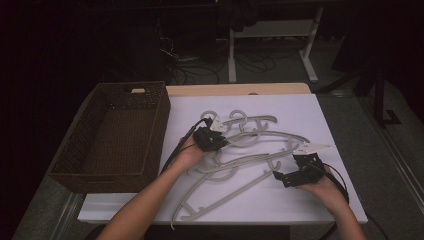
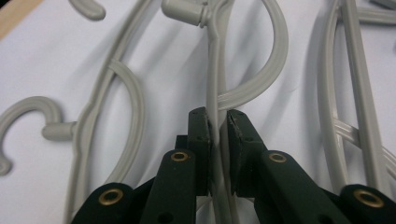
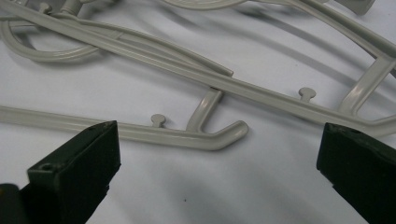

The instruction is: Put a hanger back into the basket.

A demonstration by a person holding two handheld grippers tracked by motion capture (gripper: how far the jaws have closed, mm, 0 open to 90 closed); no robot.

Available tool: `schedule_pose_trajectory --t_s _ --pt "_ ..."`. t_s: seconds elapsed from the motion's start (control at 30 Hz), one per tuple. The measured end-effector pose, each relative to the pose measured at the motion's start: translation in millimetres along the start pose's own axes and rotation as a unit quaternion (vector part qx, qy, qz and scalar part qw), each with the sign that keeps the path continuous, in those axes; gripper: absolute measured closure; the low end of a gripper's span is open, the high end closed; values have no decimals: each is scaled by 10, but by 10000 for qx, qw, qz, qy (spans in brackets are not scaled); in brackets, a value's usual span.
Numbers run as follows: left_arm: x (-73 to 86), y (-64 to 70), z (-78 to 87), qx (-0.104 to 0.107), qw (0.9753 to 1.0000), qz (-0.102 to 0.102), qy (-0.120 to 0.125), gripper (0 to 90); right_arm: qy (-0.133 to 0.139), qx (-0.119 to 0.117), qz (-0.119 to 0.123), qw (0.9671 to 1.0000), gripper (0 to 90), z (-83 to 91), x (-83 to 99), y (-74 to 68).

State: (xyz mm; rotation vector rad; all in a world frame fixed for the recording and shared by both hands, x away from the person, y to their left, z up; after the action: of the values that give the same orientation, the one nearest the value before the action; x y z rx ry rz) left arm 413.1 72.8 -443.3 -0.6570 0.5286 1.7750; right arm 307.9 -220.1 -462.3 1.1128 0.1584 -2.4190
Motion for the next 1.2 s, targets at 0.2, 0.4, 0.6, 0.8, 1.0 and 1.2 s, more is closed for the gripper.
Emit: schedule_pose_trajectory --t_s 0.2,0.4,0.6,0.8,1.0,1.2 --pt "-38 8 76 -117 9998 17 158 818 15 -26 -15 10000 0 4 -3 -3" --pt "-104 11 229 -223 9989 135 391 820 54 -47 -14 10000 0 20 -9 -6" --pt "-183 3 492 -345 9972 382 551 820 72 -58 -16 10000 0 28 -11 -7" --pt "-297 8 767 -463 9957 505 627 820 73 -61 -17 10000 0 31 -10 -4" --pt "-413 24 1010 -551 9956 472 600 820 77 -60 -16 10000 0 22 -9 7" --pt "-484 -16 1282 -606 9946 501 670 820 82 -69 -22 9999 0 19 -14 8"
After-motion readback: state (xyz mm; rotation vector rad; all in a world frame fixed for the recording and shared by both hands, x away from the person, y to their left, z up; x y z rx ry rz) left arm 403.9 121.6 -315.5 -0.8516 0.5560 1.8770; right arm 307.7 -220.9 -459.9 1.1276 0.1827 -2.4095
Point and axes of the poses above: each handheld gripper's, and its own axes: z roughly backward along the jaws, x roughly out of its underside, y roughly to its right, the point moved 2 cm from there along -z, roughly forward along the jaws, and after that the axes turned 14 degrees about x, right-handed, at the moved point
